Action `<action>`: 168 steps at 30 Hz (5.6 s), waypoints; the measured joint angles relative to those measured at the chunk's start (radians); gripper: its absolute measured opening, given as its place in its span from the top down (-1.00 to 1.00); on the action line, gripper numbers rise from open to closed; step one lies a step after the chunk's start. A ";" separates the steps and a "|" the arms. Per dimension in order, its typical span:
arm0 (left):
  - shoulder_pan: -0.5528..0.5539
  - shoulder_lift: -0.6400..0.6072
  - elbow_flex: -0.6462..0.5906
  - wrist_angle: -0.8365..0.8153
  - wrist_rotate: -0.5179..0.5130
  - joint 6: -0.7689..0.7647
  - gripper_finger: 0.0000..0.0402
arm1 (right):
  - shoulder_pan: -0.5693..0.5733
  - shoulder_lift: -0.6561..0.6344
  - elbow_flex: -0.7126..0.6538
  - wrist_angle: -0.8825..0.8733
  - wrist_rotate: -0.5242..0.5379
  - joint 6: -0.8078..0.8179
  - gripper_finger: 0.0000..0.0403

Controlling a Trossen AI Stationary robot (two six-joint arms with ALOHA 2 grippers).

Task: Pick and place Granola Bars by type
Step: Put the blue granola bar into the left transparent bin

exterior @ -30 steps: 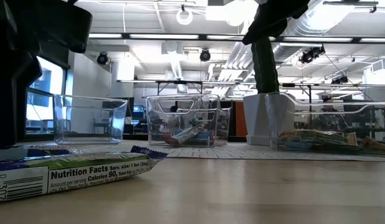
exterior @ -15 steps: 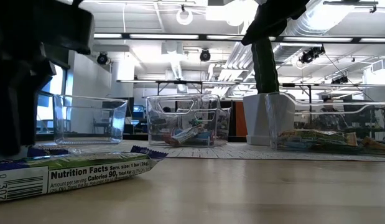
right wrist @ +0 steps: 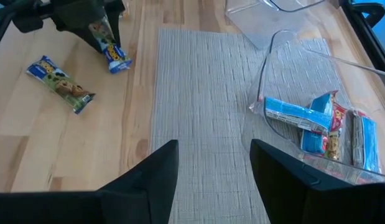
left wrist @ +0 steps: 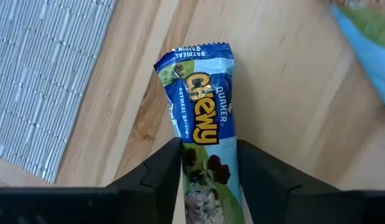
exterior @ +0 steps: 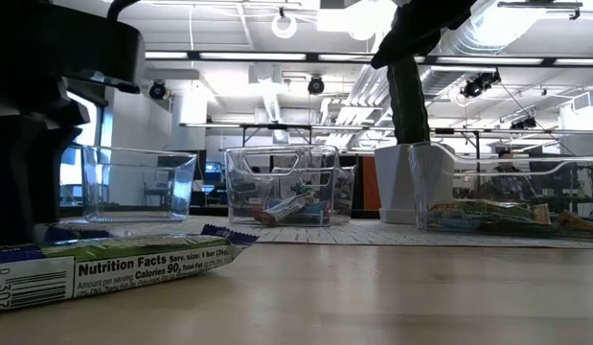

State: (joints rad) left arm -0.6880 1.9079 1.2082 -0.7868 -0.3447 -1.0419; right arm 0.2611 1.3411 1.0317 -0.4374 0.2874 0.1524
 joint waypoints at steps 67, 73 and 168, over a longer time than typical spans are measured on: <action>0.846 -0.200 -0.134 -0.340 -0.103 0.521 0.54 | -0.018 0.000 0.000 0.151 -0.022 -0.076 0.09; 0.845 -0.200 -0.133 -0.338 -0.151 0.540 0.27 | -0.003 0.000 0.000 0.074 -0.135 -0.023 0.09; 0.752 -0.336 0.857 -0.785 -0.248 0.593 0.13 | -0.264 0.586 0.339 0.806 -0.138 -0.395 0.56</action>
State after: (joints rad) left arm 0.0643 1.5715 2.0647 -1.5723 -0.5926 -0.4489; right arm -0.0030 1.9274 1.3712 0.3690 0.1490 -0.2427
